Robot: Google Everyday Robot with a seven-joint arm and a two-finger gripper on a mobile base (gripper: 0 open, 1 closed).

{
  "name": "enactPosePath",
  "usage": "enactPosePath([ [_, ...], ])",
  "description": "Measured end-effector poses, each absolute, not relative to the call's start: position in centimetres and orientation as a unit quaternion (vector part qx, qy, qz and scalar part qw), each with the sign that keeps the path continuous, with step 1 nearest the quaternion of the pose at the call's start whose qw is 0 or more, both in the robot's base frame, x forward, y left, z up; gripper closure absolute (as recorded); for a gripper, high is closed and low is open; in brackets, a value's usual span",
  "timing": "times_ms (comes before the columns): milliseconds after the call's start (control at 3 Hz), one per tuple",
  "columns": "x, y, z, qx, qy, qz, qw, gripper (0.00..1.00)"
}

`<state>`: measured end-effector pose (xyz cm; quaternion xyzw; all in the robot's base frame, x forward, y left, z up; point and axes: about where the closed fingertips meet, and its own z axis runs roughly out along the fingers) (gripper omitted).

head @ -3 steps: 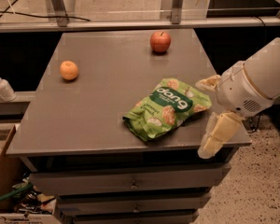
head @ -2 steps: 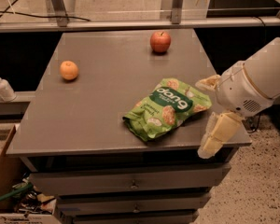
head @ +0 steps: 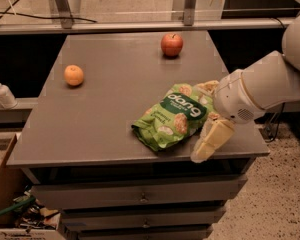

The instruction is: Move green rice chip bag near orange

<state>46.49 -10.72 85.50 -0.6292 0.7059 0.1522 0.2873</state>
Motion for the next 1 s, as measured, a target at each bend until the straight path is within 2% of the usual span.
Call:
enactPosePath([
  [667,47.3,-6.7,83.9,-0.630,0.685,0.166,0.325,0.00],
  [1000,47.2,-6.1,83.3,-0.630,0.681,0.166,0.335,0.18],
])
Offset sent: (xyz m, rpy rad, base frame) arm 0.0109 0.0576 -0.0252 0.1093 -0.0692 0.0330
